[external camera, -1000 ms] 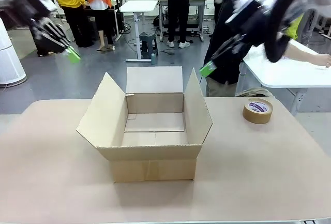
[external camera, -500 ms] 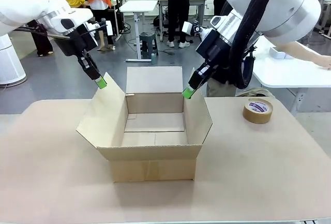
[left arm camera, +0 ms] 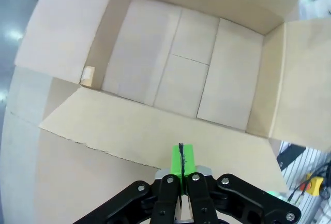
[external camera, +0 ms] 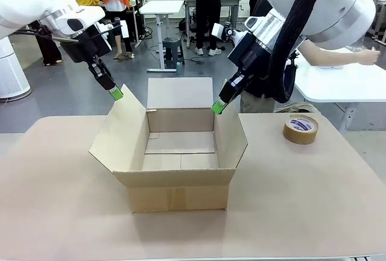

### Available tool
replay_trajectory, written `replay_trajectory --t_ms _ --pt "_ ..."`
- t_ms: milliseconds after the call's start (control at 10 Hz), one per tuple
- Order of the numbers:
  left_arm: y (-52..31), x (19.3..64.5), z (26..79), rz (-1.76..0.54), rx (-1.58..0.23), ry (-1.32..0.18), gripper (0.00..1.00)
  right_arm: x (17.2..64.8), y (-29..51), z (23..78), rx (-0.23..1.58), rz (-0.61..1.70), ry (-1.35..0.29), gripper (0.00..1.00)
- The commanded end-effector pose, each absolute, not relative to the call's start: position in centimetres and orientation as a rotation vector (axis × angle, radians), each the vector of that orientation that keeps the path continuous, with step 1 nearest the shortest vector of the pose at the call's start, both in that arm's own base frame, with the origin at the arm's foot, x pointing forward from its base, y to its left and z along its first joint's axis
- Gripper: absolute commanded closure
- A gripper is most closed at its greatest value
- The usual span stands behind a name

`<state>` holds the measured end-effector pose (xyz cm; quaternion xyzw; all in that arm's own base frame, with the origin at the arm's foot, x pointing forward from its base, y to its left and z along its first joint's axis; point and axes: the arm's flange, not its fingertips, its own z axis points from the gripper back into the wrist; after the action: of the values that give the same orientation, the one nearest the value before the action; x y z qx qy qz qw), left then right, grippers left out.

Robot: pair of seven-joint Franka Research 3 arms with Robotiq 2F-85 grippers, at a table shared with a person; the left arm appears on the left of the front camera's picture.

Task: Wrap the clocks to prevent damage.
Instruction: Open the side flaps of the Package Box.

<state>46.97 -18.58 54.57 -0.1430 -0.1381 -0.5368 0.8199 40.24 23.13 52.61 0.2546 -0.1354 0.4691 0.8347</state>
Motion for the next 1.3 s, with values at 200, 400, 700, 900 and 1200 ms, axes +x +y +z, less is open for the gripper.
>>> replay_trajectory --t_ms 200,400,700,900,1200 --pt "-23.8 44.9 55.1 -0.822 -0.044 -0.386 1.00 38.4 26.2 54.0 0.352 0.802 -0.266 0.99" --pt "-25.5 44.7 54.6 -0.691 0.084 -0.266 1.00 38.8 27.1 54.8 0.287 0.713 -0.216 0.99" --pt "-26.3 45.9 52.3 -0.566 0.165 -0.108 1.00 39.7 28.1 52.4 0.143 0.629 -0.128 0.99" --pt "-26.2 46.8 51.6 -0.549 0.125 -0.088 1.00 40.7 28.7 50.4 0.118 0.606 -0.088 0.99" --pt "-25.4 48.2 51.0 -0.520 0.110 -0.071 1.00 41.7 28.1 49.3 0.078 0.575 -0.073 0.99"
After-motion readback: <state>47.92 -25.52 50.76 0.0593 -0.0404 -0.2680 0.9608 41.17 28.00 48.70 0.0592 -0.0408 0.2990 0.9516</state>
